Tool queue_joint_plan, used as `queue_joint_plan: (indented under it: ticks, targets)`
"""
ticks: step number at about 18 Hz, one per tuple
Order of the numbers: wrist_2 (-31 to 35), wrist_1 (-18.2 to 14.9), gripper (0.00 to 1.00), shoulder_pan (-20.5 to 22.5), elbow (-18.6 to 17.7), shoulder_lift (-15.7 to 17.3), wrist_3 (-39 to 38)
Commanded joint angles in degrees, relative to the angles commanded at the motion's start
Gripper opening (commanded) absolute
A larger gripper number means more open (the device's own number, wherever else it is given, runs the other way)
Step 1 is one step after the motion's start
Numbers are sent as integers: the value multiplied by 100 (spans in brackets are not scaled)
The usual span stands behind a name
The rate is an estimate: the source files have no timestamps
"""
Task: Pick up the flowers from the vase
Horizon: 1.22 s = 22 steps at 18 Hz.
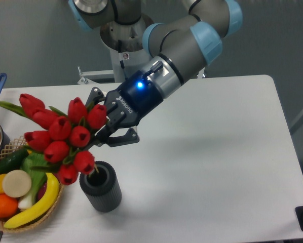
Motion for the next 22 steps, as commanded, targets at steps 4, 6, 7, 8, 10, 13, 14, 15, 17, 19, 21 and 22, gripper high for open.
queue_joint_plan:
  ticks: [4, 6, 7, 8, 10, 13, 14, 15, 17, 19, 21, 22]
  targets:
    - [9, 0, 29, 518, 35, 0, 8]
    - [17, 0, 29, 703, 44, 0, 26]
    - [18, 0, 29, 800, 44, 0, 35]
    - [18, 0, 29, 862, 44, -9, 43]
    - [18, 9, 29, 1002, 18, -9, 52]
    - [9, 9, 29, 1204, 18, -9, 44]
    - [0, 9, 29, 1275, -17, -9, 44]
    - [-9, 9, 29, 1310, -44, 0, 44]
    - [-70, 9, 29, 1416, -88, 9, 44]
    - [-105, 9, 29, 1460, -105, 18, 52]
    - [-105, 9, 29, 1486, -175, 26, 61]
    - [-105, 9, 29, 1486, -184, 26, 52]
